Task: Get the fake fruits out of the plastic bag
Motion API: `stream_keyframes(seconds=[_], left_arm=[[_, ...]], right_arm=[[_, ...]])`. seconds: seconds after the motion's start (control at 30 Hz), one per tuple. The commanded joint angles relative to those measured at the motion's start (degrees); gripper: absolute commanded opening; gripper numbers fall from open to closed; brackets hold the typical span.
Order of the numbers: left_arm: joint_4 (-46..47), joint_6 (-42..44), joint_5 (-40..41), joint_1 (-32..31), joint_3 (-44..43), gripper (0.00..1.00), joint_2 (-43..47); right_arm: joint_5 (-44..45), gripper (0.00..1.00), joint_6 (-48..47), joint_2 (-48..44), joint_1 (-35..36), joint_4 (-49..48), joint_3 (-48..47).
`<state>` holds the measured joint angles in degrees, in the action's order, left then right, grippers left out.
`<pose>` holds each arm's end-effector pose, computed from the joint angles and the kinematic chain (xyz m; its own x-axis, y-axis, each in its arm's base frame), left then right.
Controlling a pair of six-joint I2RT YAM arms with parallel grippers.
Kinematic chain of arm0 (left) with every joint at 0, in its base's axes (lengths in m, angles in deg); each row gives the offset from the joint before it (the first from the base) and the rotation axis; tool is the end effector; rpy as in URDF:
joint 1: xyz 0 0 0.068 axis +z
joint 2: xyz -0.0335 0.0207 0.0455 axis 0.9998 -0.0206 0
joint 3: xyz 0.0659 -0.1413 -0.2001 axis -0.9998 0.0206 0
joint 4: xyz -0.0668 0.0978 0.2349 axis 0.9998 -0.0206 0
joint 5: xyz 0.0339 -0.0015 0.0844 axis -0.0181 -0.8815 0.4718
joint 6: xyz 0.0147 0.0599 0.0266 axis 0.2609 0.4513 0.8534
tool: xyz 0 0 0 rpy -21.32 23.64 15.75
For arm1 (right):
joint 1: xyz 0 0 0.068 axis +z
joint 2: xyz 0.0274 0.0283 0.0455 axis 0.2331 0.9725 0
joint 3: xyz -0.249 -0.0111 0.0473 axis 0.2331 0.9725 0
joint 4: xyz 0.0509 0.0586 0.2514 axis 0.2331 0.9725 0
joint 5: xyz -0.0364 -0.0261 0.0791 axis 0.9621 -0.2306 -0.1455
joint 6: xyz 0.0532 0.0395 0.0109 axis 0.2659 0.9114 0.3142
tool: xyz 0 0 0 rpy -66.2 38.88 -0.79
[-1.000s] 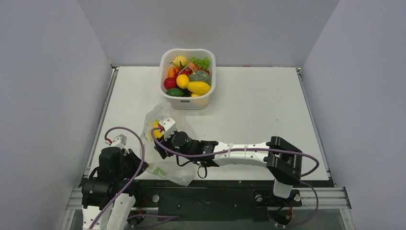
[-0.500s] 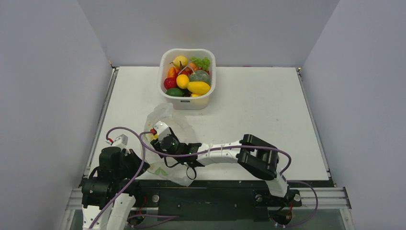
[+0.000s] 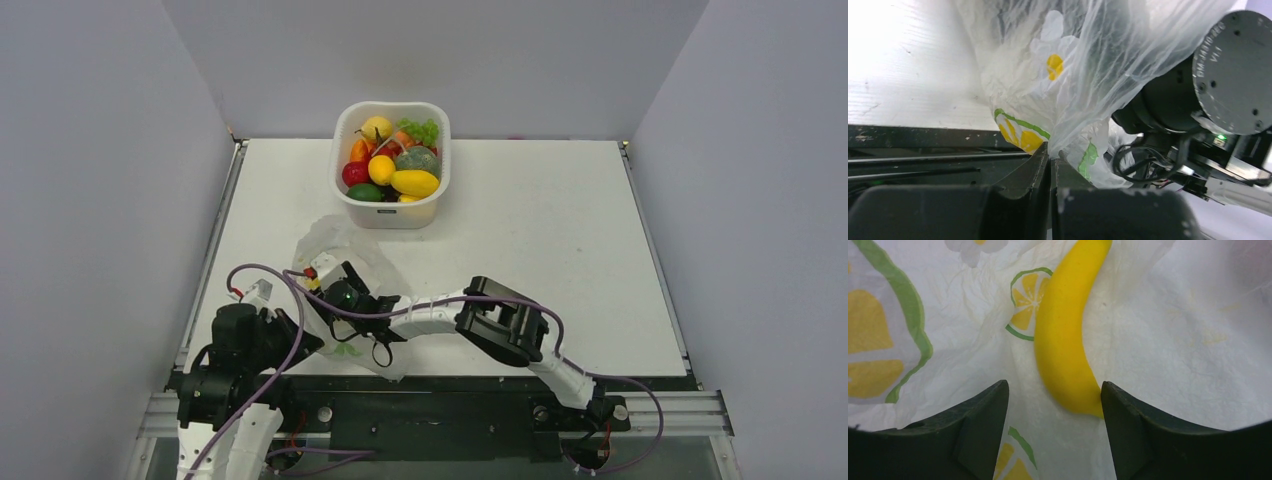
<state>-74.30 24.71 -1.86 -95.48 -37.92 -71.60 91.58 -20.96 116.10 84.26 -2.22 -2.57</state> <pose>0.0811 -0.0247 0.2347 -0.7444 -0.5361 -0.3980 -0.2282 0.7645 -0.6029 0.1793 0.4587 0.1131 -0.3184 -0.3389 -0.8853 -0.7396 0.6730 0.0083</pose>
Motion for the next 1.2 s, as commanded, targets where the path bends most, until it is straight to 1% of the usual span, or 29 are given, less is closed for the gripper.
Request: stream_keyframes(seconds=[0.0,0.03,0.13,0.17,0.27,0.3,0.33,0.4,0.47,0.53,0.67,0.83,0.93,1.03,1.17], left_arm=[[5.83,-1.56,-2.69,0.24,0.37,0.0,0.66],[5.86,-1.74,-2.8,0.24,0.53,0.0,0.96],[6.1,-2.23,-3.01,0.28,0.98,0.0,1.84],[6.26,-2.5,-3.09,0.25,1.23,0.0,2.03],[6.29,-2.79,-3.13,0.26,1.78,0.0,3.14],[6.19,-2.79,-3.05,0.25,1.94,0.0,3.3],[6.05,-2.75,-3.03,0.24,1.96,0.0,3.6],[5.56,-2.34,-2.65,0.32,1.68,0.0,3.77],[4.56,-1.74,-2.15,0.27,1.31,0.0,3.68],[3.97,-1.01,-1.53,0.24,0.81,0.0,3.31],[3.42,-0.04,-0.19,0.31,0.03,0.0,2.46],[3.91,-0.06,1.14,0.27,-0.77,0.0,2.32],[4.22,-0.05,1.76,0.32,-0.96,0.0,2.05],[4.23,0.15,2.51,0.27,-0.78,0.0,1.81],[4.64,-0.23,4.15,0.29,-0.96,0.0,1.58]], right_arm=[[-2.52,0.61,-1.07,4.09,-0.47,3.02,-6.22],[-2.83,0.57,-1.07,4.42,-0.56,3.31,-6.56],[-3.99,0.51,-0.59,5.2,-1.05,4.02,-6.84],[-4.35,0.46,-0.48,5.24,-1.11,4.11,-6.74],[-6.86,0.36,-0.29,5.29,-1.75,4.63,-6.55],[-7.15,0.31,-0.28,5.41,-1.86,4.9,-6.84],[-7.39,0.28,-0.37,5.64,-2.05,5.44,-6.96],[-7.17,0.17,-0.54,5.88,-2.38,6.04,-7.07],[-7.24,0.1,-0.55,5.43,-2.74,6.71,-7.0],[-7.27,0.06,-0.7,3.92,-2.94,6.87,-6.13],[-7.3,0.0,-1.06,-0.28,-2.94,6.89,-4.15],[-8.42,0.0,-1.11,-7.5,-2.89,7.63,-1.72],[-9.05,0.0,-0.85,-12.23,-2.87,7.38,1.49],[-9.91,0.0,-0.39,-15.25,-2.89,7.29,3.78],[-13.2,0.0,1.1,-18.3,-2.78,7.42,6.63]])
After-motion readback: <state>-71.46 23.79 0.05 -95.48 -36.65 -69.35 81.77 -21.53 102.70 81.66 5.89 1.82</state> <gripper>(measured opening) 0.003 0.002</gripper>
